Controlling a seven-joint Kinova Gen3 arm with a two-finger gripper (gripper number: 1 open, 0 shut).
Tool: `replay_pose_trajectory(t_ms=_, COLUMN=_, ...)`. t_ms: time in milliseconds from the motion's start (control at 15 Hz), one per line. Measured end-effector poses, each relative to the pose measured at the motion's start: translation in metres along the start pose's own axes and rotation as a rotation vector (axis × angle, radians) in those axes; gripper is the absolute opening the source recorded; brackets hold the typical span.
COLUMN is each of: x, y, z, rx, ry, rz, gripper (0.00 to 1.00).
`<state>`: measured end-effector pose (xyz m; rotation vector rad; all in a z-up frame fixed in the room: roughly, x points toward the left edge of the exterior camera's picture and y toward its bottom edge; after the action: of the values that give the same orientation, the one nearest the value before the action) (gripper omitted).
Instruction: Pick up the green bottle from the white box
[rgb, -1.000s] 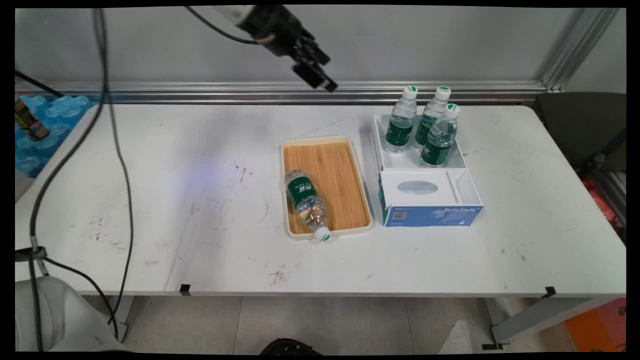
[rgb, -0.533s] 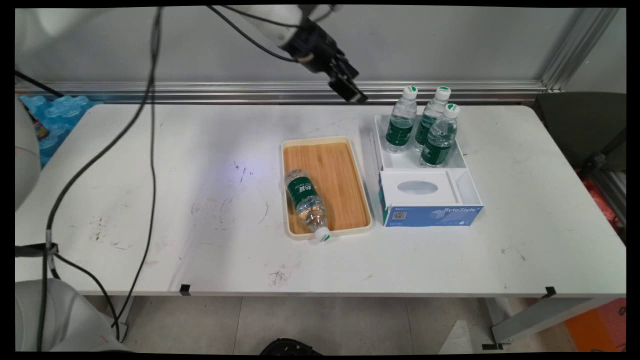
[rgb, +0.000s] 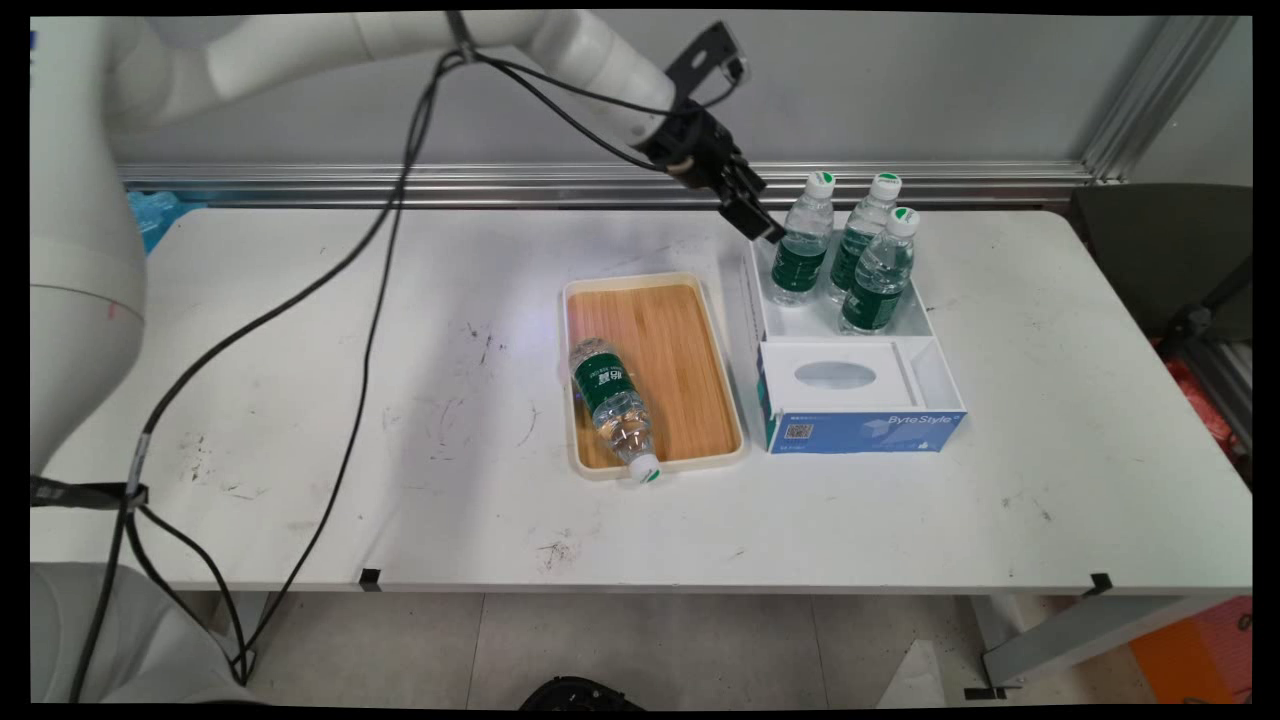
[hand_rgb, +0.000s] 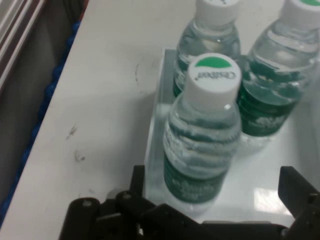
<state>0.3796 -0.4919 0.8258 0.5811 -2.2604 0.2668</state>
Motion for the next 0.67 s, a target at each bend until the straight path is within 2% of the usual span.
replay_pose_trajectory(t_ms=333, x=0.001, y=-0.005, z=0.038, rx=-0.006, ry=0.018, rz=-0.006, gripper=1.00)
replay_pose_trajectory(t_ms=667, x=0.002, y=-0.007, z=0.059, rx=-0.009, ry=0.033, rz=-0.014, gripper=1.00)
